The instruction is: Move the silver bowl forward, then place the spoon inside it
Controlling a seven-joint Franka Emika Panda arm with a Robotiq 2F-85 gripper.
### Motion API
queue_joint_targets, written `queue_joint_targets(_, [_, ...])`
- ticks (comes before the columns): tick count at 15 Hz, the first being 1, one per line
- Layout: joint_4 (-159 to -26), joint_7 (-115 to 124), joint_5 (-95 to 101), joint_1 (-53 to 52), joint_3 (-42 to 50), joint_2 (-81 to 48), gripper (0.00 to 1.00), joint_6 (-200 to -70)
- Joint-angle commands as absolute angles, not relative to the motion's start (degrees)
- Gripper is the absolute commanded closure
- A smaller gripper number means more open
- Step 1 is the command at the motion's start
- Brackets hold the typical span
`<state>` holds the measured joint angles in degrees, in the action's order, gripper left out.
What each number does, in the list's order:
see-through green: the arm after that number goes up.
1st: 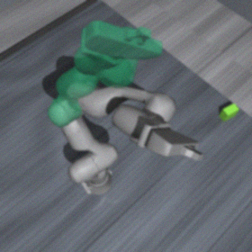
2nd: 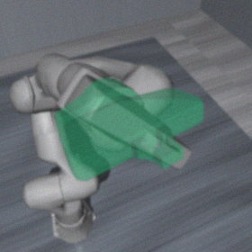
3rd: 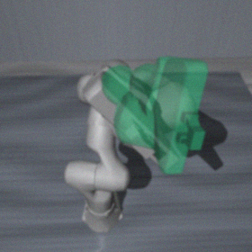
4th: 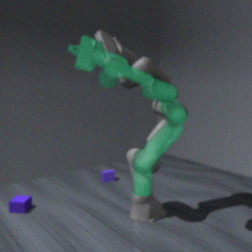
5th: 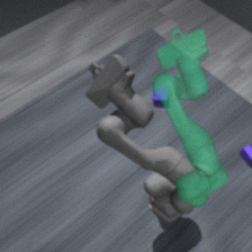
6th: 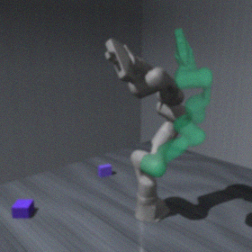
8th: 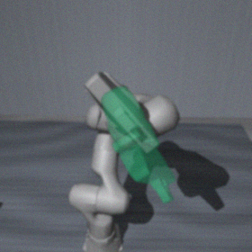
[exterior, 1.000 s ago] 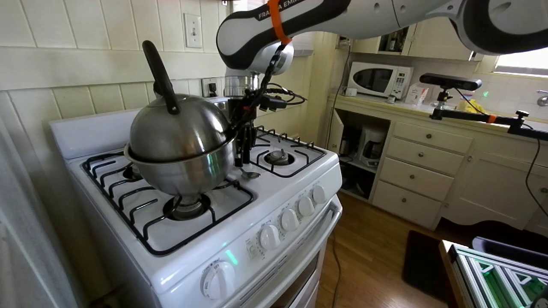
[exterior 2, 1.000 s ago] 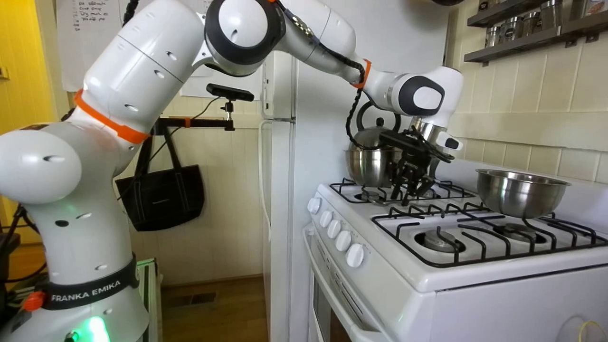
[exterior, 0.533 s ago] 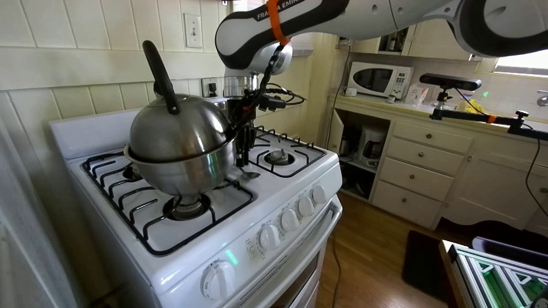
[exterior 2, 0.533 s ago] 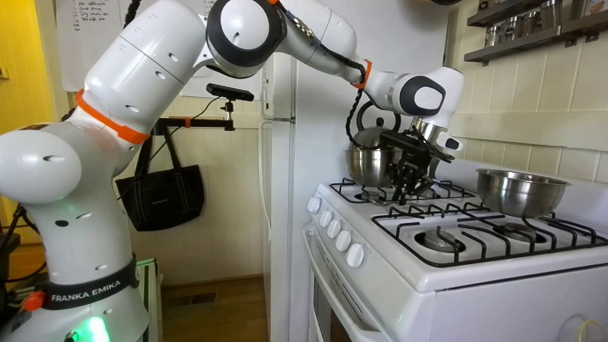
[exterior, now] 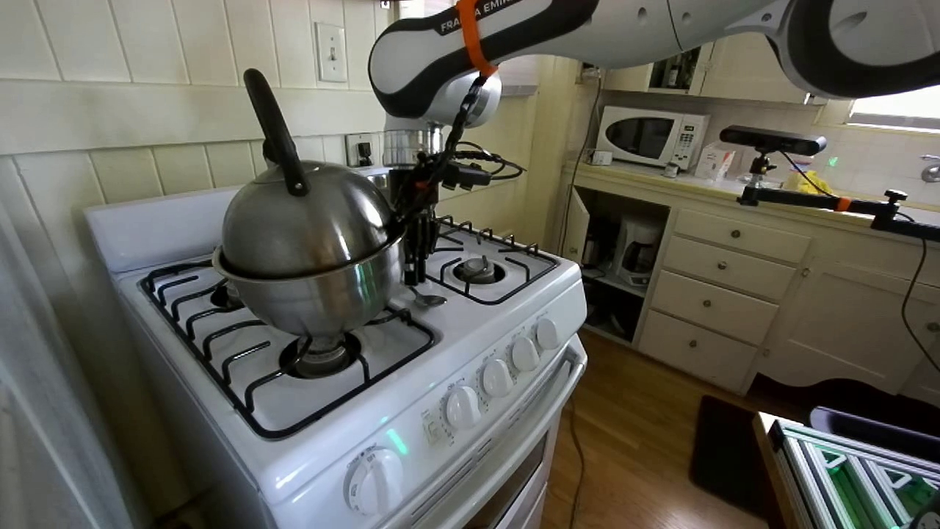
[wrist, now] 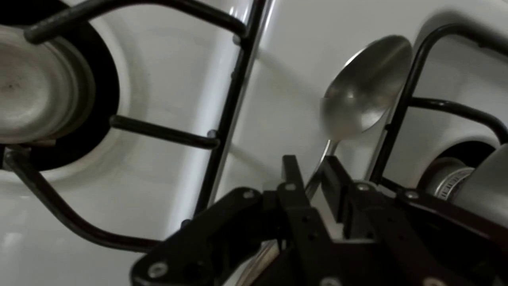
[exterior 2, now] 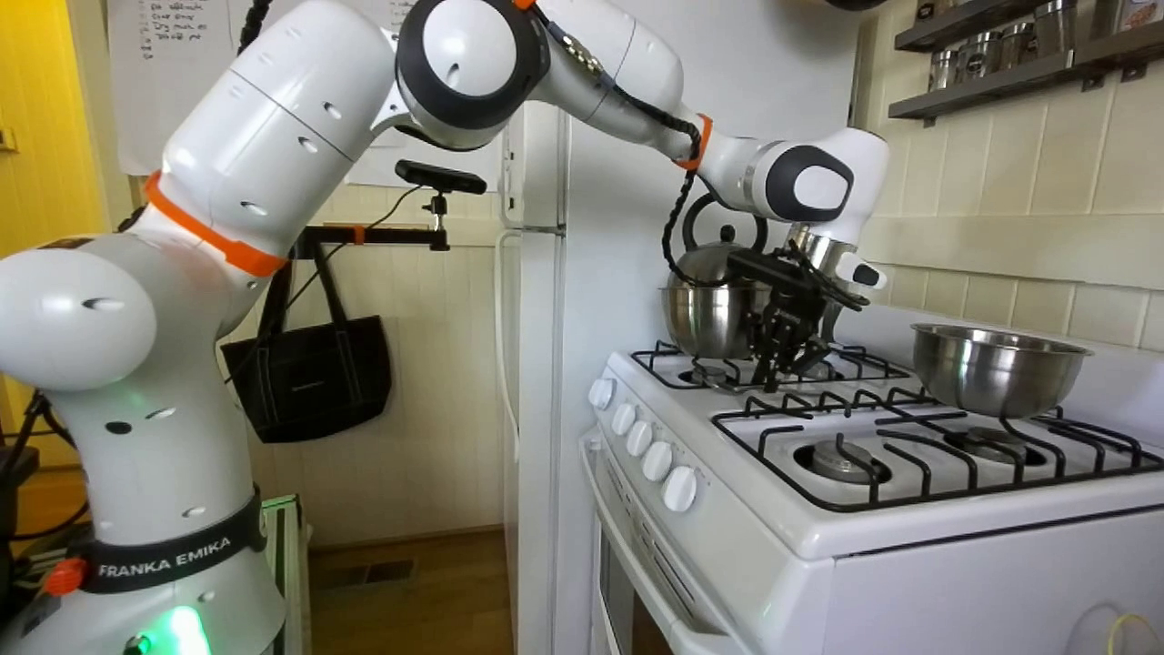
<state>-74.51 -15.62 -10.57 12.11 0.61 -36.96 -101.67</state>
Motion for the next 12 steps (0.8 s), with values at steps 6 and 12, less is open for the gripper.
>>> queue_joint_targets(6, [-64.6, -12.9, -7.6, 10.5, 0.5, -42.9, 0.74, -93.5])
queue_joint_targets(12, [-65.1, -9.0, -11.7, 12.3, 0.2, -42.2, 0.7, -94.8])
